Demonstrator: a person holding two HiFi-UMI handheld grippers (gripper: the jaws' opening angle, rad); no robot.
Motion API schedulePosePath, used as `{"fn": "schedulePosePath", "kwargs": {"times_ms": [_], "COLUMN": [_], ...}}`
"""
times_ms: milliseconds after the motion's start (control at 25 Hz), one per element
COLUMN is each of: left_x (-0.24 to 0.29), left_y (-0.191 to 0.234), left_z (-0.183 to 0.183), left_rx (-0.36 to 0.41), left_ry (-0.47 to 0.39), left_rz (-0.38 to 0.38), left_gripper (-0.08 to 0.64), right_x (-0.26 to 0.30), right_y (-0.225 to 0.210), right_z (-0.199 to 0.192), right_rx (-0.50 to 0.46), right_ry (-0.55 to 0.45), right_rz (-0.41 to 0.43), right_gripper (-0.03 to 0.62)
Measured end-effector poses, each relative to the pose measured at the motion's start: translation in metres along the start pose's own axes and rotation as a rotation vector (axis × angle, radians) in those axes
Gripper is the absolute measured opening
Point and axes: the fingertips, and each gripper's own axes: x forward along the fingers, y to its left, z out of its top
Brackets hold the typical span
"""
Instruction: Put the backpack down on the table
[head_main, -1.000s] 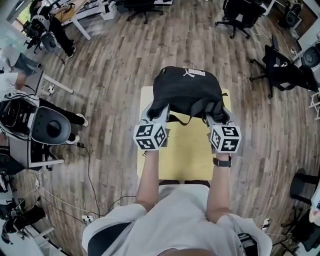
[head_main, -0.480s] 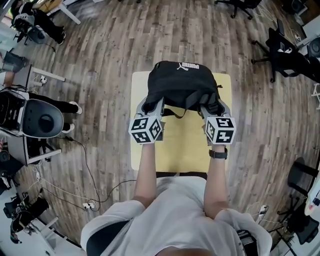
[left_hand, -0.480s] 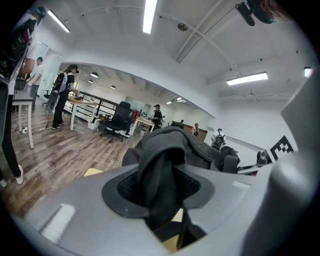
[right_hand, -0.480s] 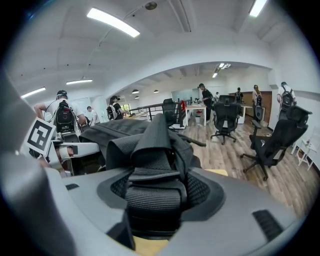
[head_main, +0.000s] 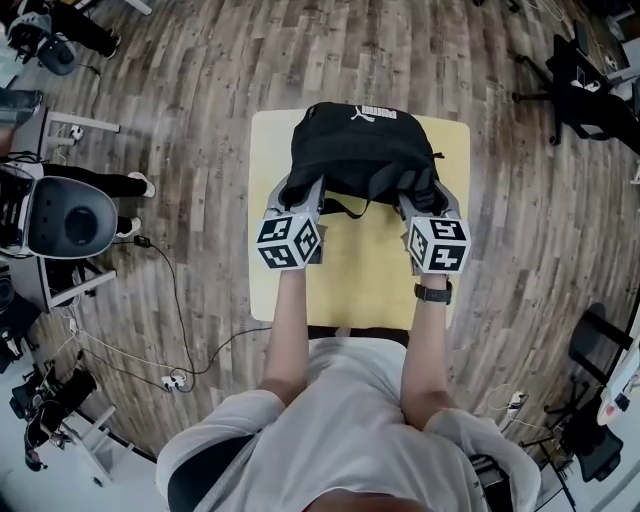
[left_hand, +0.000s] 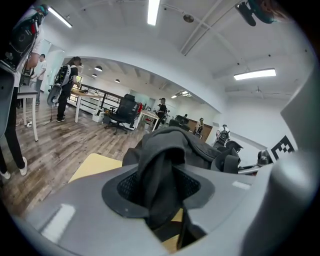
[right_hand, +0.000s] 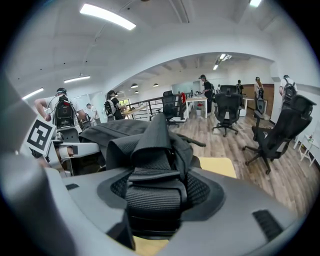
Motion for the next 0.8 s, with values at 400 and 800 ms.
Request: {"fn": "schedulePosePath", "kwargs": {"times_ms": [400,800], "left_x": [0.029,0.041], "left_y": [0.006,0.014], "left_z": [-0.037,-0.072], "left_rx": [-0.025,-0.051], "left_ry": [0.043,0.092], "left_rz": [0.027,0.062], "left_gripper": [0.150,0.150], "right_x": [0.026,0.046], "right_y": [-0.021,-0.033], "right_z": [-0.030,-0.059], "right_rx": [-0.008,-0.017], "right_ry": [0.049,0.086], "right_rz": [0.006,0.015], "right_gripper": [0.250,0.250]}}
